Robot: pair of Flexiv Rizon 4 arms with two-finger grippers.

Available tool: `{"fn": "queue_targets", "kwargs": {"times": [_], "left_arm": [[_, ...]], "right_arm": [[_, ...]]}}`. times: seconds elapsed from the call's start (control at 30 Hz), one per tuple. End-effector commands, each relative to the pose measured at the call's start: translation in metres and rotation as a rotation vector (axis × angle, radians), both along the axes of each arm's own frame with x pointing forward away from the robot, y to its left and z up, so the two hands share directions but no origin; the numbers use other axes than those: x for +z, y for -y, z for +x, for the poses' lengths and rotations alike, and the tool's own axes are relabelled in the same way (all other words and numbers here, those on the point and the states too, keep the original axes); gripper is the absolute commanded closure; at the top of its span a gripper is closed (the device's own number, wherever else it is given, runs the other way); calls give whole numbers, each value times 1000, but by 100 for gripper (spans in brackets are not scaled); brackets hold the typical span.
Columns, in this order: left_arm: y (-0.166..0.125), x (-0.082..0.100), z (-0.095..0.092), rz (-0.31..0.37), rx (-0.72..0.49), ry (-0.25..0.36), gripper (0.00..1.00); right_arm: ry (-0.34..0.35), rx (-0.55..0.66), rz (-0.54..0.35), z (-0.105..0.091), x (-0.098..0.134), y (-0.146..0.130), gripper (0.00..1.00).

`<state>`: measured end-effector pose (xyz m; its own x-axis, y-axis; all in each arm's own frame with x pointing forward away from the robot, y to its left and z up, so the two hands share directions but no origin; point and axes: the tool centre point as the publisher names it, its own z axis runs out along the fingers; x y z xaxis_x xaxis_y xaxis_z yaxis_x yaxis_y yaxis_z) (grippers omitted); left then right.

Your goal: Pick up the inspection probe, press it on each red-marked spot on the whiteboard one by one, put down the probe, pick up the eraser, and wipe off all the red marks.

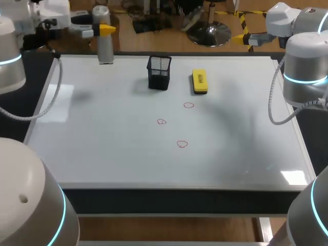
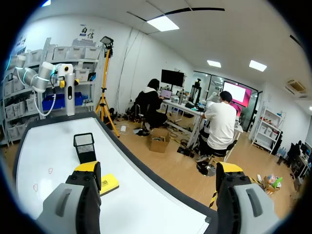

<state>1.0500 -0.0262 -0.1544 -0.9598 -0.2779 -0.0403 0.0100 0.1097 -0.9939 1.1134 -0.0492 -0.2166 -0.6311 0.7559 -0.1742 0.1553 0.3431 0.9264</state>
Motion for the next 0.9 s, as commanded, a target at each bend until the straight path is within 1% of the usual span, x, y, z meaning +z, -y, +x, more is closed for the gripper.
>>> {"fn": "queue_targets", "kwargs": {"times": [0.03,0.17,0.3,0.9], "left_arm": [[-15,-9,-9,-7,5,7,100],[-23,-19,-9,-8,5,8,100],[-31,-27,-8,-18,29,9,100],[-34,-29,-8,-18,31,9,100]], "right_arm": [[-2,1,-1,0,0,0,0],[-2,1,-1,0,0,0,0],[-2,1,-1,0,0,0,0],[-2,1,-1,0,0,0,0]]}}
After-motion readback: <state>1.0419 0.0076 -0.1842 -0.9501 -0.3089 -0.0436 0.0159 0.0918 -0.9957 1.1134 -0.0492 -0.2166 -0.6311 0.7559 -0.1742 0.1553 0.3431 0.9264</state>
